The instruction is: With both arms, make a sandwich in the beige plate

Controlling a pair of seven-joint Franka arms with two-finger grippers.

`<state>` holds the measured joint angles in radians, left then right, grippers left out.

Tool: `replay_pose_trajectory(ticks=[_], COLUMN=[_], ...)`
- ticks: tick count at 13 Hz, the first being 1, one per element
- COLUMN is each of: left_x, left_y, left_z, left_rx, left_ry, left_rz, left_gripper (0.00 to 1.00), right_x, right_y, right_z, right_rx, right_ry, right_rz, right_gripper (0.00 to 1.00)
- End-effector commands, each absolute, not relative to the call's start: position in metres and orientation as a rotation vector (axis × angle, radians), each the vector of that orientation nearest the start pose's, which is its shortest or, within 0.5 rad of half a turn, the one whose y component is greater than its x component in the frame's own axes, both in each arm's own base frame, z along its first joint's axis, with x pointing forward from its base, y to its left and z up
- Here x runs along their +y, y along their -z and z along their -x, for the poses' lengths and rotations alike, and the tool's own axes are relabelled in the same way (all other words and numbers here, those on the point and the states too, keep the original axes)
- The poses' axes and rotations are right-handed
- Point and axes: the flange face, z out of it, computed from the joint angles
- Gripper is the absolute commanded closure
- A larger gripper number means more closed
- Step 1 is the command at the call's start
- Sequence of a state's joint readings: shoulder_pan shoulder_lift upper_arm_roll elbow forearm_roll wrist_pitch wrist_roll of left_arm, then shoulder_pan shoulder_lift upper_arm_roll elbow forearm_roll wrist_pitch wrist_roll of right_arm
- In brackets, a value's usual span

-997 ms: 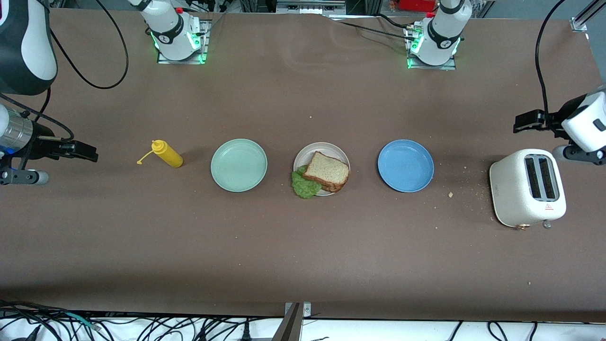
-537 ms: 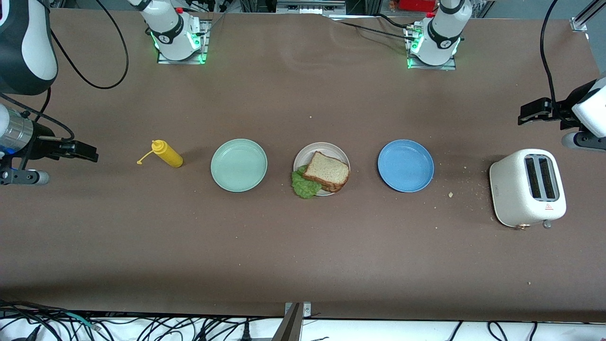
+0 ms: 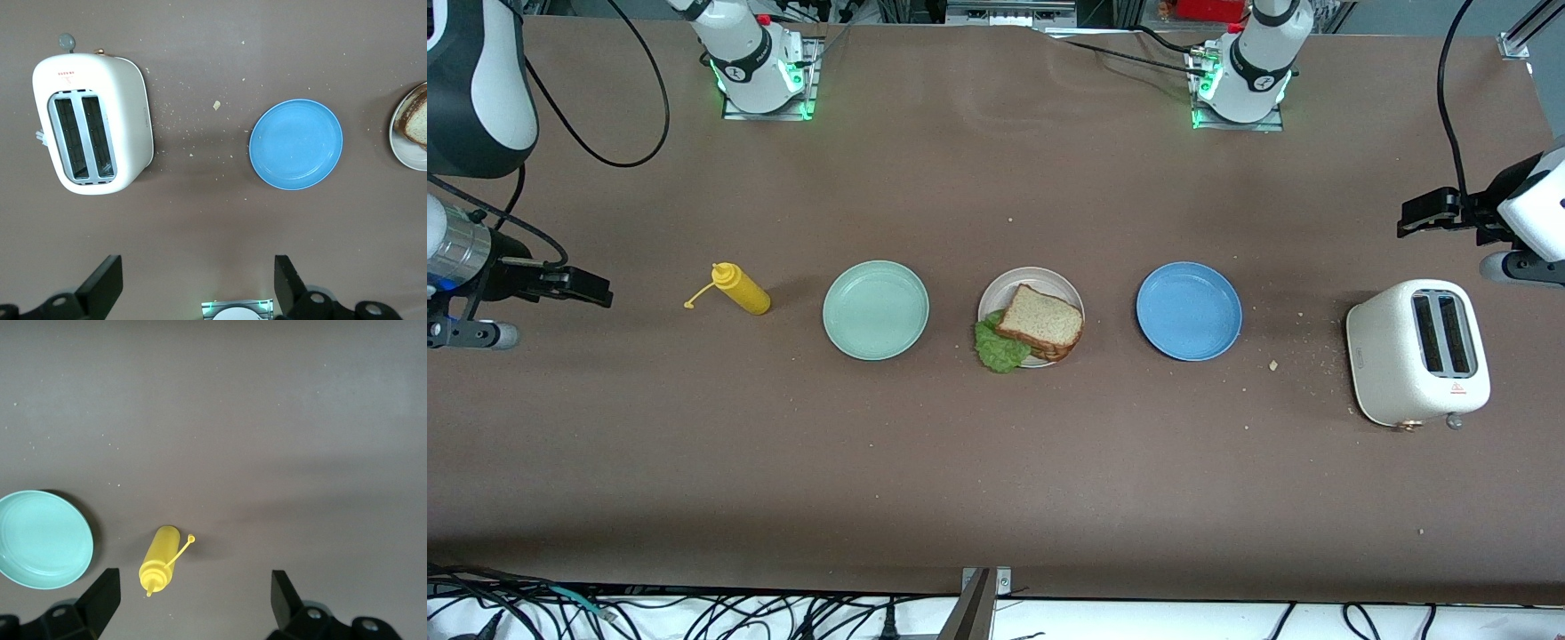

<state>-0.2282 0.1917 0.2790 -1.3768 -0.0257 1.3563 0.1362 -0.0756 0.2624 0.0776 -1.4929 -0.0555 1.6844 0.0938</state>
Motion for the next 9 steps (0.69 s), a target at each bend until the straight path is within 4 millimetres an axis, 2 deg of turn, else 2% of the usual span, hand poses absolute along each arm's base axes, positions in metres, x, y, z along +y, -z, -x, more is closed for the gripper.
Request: replay_pose_trajectory(ticks=[1,4,9], left_x=[0.009,0.008,0.011], left_y=[-0.598,-0.595,-0.599], left_z=[-0.582,-0.584,-0.584], left_rx=[0.104,0.069,0.061], left_ry=[-0.293,-0.291,-0.280], left_rz=[3.082,3.081,3.092], left_gripper=[0.00,0.00,0.00], right_x=[-0.004,0.005,0.009], right_y=[-0.522,-0.527,-0.530], right_z=[-0.628,-0.619,-0.621], right_rx=[0.178,0.171,0.185], right_ry=[-0.099,-0.183,-0.162], right_rz=[3.173,3.174,3.135], right_gripper=[0.00,0.00,0.00])
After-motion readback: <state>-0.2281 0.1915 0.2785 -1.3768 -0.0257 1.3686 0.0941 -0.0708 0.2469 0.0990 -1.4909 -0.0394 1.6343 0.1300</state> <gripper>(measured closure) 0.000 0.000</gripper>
